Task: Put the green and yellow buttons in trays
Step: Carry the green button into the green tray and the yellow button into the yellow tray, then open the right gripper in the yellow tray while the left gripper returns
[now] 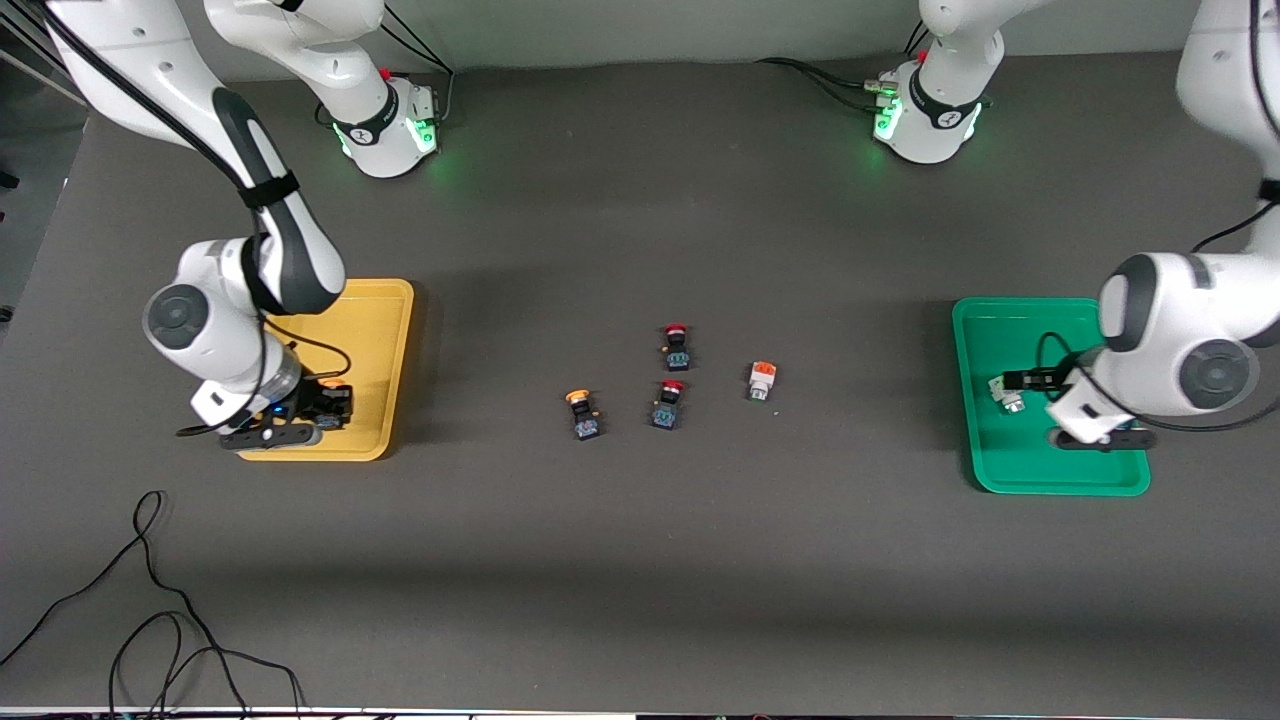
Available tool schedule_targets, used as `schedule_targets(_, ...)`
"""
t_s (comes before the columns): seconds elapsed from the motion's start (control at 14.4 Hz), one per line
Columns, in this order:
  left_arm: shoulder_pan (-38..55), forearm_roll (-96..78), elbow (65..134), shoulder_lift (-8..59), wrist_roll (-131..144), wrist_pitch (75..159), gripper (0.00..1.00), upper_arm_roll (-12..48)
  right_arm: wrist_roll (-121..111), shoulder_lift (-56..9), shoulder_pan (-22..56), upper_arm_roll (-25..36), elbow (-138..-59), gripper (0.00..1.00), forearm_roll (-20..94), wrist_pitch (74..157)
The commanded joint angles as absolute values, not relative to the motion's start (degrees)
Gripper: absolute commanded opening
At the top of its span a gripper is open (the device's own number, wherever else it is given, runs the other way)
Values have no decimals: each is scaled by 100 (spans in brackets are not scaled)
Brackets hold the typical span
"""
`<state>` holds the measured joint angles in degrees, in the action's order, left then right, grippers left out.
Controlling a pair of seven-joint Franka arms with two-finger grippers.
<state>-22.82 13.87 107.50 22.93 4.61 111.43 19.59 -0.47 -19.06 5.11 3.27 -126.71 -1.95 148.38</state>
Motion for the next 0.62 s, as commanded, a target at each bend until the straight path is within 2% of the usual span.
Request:
schedule_targets(0.0, -2057, 951, 10275, 2110, 936, 10503, 100, 2284, -202, -2039, 580, 369, -12779, 0, 393, 14994)
schedule_targets(0.07, -1961, 923, 10283, 2092, 1393, 10503, 100, 2503, -220, -2100, 589, 369, -12805, 0, 552, 15003)
schedule_targets(0.14, -1795, 914, 10283, 2100, 1832, 10520, 100, 2696, -220, -2118, 589, 369, -12806, 5, 554, 15003)
schedule_targets(0.21, -1558, 879, 10309, 2135, 2263, 10547, 100, 2785, -237, -2118, 598, 369, -12806, 52, 554, 15003)
schedule_targets(0.28, -1182, 862, 10310, 2188, 2703, 10625, 100, 2804, -246, -2092, 598, 369, -12806, 60, 554, 14977)
schedule_targets(0.35, -821, 861, 10318, 2310, 3168, 10826, 100, 2795, -246, -2066, 606, 369, -12806, 99, 554, 14950)
schedule_targets(0.55, 76, 975, 10353, 2749, 4375, 11651, 100, 2777, -132, -1786, 606, 360, -12753, 100, 562, 14592)
